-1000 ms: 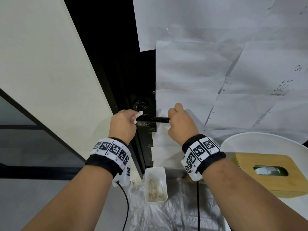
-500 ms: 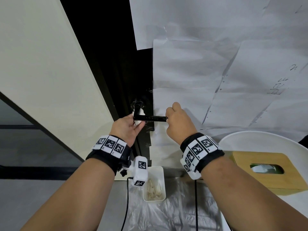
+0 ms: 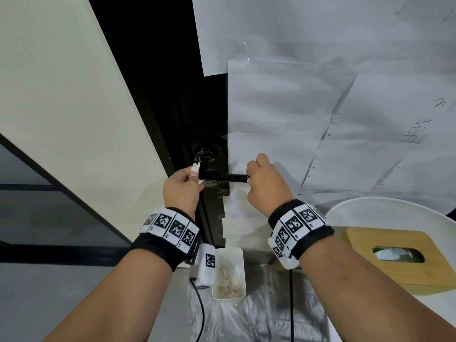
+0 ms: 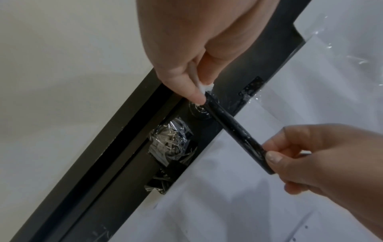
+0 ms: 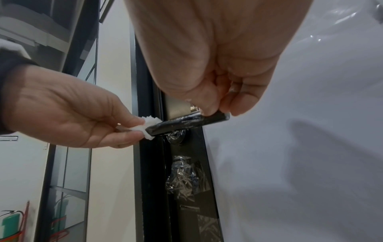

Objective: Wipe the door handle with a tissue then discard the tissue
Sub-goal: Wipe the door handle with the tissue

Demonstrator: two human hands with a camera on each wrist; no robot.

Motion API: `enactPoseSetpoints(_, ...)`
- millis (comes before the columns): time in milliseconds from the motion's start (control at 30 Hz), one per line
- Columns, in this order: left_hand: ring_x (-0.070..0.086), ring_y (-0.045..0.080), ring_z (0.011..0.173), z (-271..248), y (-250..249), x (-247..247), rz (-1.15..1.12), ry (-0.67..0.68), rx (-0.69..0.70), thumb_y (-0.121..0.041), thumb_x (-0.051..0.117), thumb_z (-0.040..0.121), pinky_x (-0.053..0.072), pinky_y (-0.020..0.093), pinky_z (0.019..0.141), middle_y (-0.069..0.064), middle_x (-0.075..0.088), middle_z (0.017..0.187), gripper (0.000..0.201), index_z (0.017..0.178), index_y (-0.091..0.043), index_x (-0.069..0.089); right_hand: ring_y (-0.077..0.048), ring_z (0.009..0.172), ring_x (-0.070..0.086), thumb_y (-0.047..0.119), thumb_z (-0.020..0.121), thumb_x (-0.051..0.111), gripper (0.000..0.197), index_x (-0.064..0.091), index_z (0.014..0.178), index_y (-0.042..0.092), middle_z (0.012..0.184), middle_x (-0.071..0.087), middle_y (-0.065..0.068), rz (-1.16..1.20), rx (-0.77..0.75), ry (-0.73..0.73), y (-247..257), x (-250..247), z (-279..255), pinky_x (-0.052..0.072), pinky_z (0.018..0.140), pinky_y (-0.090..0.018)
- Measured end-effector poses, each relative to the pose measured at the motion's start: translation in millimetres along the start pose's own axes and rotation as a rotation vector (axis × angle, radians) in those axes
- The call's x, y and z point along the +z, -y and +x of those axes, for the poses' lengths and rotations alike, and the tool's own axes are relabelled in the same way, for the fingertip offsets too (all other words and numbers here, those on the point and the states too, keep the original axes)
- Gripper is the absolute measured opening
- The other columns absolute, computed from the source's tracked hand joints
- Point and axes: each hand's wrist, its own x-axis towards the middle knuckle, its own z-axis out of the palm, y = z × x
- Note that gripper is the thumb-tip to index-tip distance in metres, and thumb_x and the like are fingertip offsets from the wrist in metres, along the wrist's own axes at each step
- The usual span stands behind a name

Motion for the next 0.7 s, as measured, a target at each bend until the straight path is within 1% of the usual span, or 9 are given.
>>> enactPoseSetpoints(133, 0.067, 0.004, 0.070, -7.2, 3.8, -3.7, 0.133, -0.003, 0.118, -0.012, 0.056, 0.094, 0.056, 0.025, 0.079, -0.001, 0.068, 0.089, 0.011, 0.101, -0.013, 0.064, -0.022, 0.067, 0.038, -0.009, 0.077, 0.053, 0.018, 0.048, 0.083, 0.007, 0.099, 0.041, -0.011, 0.004, -0.002, -0.001, -0.7, 0.9, 0.1, 0.030, 0.059, -0.031)
enactPoseSetpoints(200, 0.067, 0.010, 0.077, -2.9, 4.9, -6.8, 0.260, -0.053, 0.226, -0.016, 0.057, 0.093, 0.054, 0.028, 0.082, -0.006, 0.068, 0.085, 0.011, 0.100, -0.019, 0.065, -0.022, 0.067, 0.038, -0.009, 0.077, 0.053, 0.018, 0.048, 0.082, 0.007, 0.099, 0.042, -0.011, 0.003, -0.001, 0.002, -1.0, 1.3, 0.5, 0.030, 0.059, -0.030)
enactPoseSetpoints(267, 0.066, 0.012, 0.086, 0.2, 5.9, -7.2, 0.381, -0.085, 0.305, -0.020, 0.057, 0.092, 0.052, 0.029, 0.085, -0.005, 0.068, 0.090, 0.014, 0.101, -0.022, 0.067, -0.022, 0.066, 0.038, -0.010, 0.077, 0.053, 0.020, 0.046, 0.081, 0.009, 0.098, 0.042, -0.011, 0.000, -0.003, 0.003, -1.4, 1.3, 0.2, 0.030, 0.058, -0.030)
enactPoseSetpoints(333, 0.062, 0.011, 0.087, -1.1, 8.8, -5.1, 0.476, -0.064, 0.363, -0.022, 0.058, 0.091, 0.048, 0.023, 0.083, 0.000, 0.065, 0.100, 0.017, 0.105, -0.021, 0.069, -0.022, 0.066, 0.037, -0.010, 0.077, 0.052, 0.023, 0.043, 0.079, 0.011, 0.098, 0.042, -0.011, 0.000, -0.008, -0.001, -1.2, 1.2, -0.1, 0.029, 0.059, -0.029)
enactPoseSetpoints(400, 0.057, 0.010, 0.084, -8.1, 10.1, 0.4, 0.543, -0.048, 0.399, -0.020, 0.061, 0.090, 0.042, 0.018, 0.079, 0.002, 0.061, 0.101, 0.016, 0.104, -0.017, 0.069, -0.022, 0.066, 0.036, -0.011, 0.077, 0.051, 0.026, 0.040, 0.078, 0.012, 0.098, 0.042, -0.011, 0.001, -0.009, -0.003, -0.2, 0.7, -0.1, 0.029, 0.059, -0.029)
enactPoseSetpoints(500, 0.059, 0.010, 0.080, -21.7, 15.0, 14.3, 0.544, 0.052, 0.450, -0.016, 0.066, 0.087, 0.050, 0.023, 0.078, 0.001, 0.061, 0.097, 0.012, 0.098, -0.017, 0.070, -0.022, 0.067, 0.035, -0.011, 0.076, 0.051, 0.026, 0.039, 0.079, 0.013, 0.099, 0.041, -0.011, -0.003, 0.000, -0.003, 1.4, -0.5, 0.2, 0.028, 0.059, -0.030)
enactPoseSetpoints(533, 0.058, 0.006, 0.078, -27.2, 16.2, 18.8, 0.536, 0.100, 0.468, -0.014, 0.066, 0.087, 0.050, 0.019, 0.078, 0.000, 0.061, 0.095, 0.011, 0.097, -0.016, 0.071, -0.022, 0.067, 0.035, -0.011, 0.076, 0.051, 0.027, 0.039, 0.079, 0.013, 0.099, 0.041, -0.012, -0.005, 0.001, -0.002, 1.4, -0.5, 0.3, 0.028, 0.059, -0.030)
enactPoseSetpoints(600, 0.056, -0.001, 0.075, -34.7, 15.6, 25.1, 0.517, 0.155, 0.521, -0.012, 0.065, 0.088, 0.043, 0.004, 0.072, 0.000, 0.060, 0.092, 0.012, 0.097, -0.015, 0.072, -0.022, 0.066, 0.035, -0.012, 0.075, 0.051, 0.028, 0.038, 0.078, 0.013, 0.099, 0.041, -0.012, 0.000, 0.000, 0.000, 0.6, 0.7, 0.6, 0.028, 0.058, -0.030)
enactPoseSetpoints(700, 0.053, 0.000, 0.075, -30.1, 0.6, 20.7, 0.523, 0.096, 0.635, -0.012, 0.063, 0.089, 0.036, -0.003, 0.071, -0.002, 0.056, 0.093, 0.015, 0.102, -0.013, 0.072, -0.021, 0.063, 0.035, -0.012, 0.076, 0.051, 0.028, 0.039, 0.076, 0.013, 0.096, 0.041, -0.011, 0.003, -0.008, -0.008, -2.2, 2.5, 0.9, 0.029, 0.056, -0.030)
